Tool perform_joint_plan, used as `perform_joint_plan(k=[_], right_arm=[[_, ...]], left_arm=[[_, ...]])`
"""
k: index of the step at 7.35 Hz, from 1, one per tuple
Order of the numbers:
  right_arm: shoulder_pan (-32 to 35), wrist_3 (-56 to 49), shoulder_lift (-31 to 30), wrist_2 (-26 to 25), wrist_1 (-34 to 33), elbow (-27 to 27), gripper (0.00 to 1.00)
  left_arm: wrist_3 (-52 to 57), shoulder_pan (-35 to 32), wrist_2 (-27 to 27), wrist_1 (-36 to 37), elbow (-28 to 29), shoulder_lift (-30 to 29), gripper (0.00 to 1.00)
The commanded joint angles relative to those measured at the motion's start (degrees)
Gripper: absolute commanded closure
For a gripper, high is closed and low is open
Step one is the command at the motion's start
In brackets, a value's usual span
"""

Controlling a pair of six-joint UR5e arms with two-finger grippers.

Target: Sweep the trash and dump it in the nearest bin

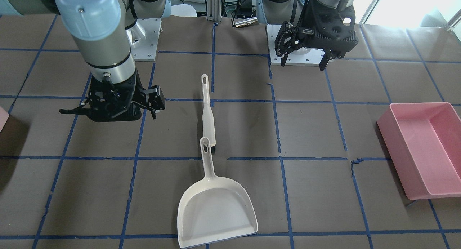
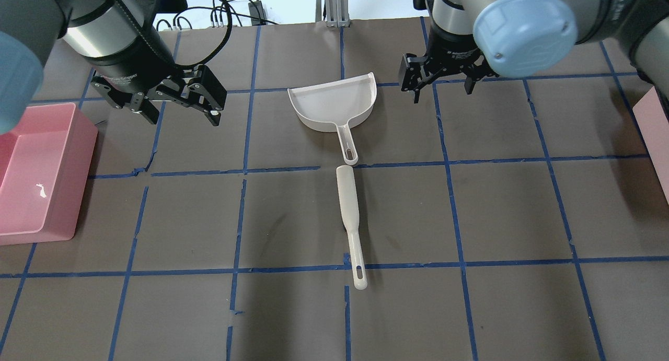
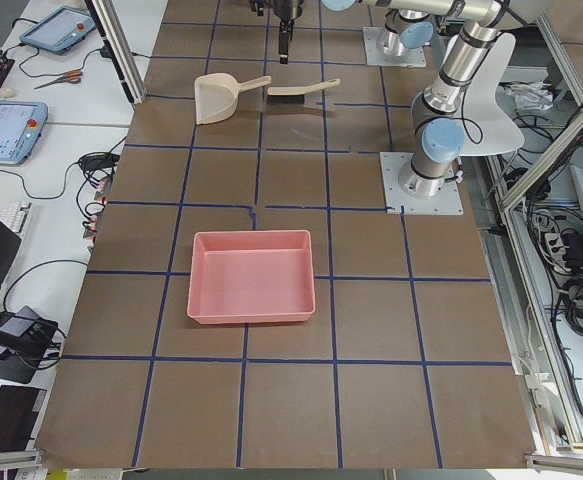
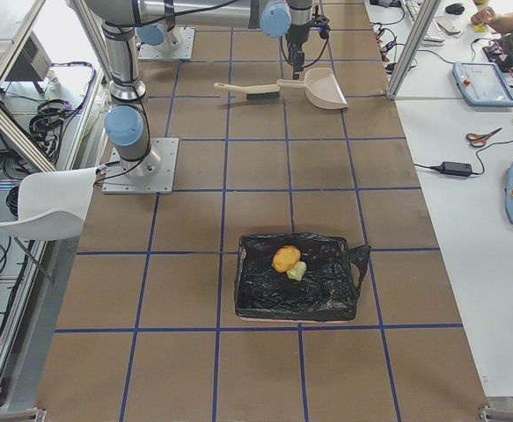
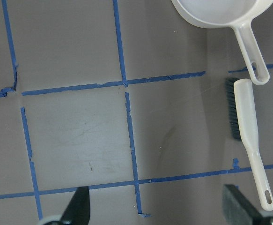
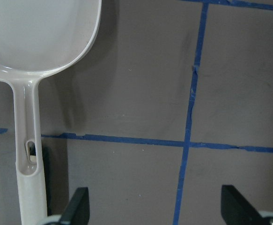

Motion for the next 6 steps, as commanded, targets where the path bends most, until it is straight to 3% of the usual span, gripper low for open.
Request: perform_joint_plan(k=[1,2,6], right_arm=[[-4.5,-2.8,-6.4,1.2,8.4,-1.2,0.0],[-5.0,-2.8,-6.8,4.0,10.5,-1.3,0.0],[-4.7,-4.9,-7.3,2.1,10.3,-0.8,0.0]], left_arm=[[0.0,0.0,0.0,0.0,0.0,0.0,0.0],[0.0,0.0,0.2,0.0,0.2,0.0,0.0],[0.0,0.0,0.2,0.0,0.2,0.0,0.0]])
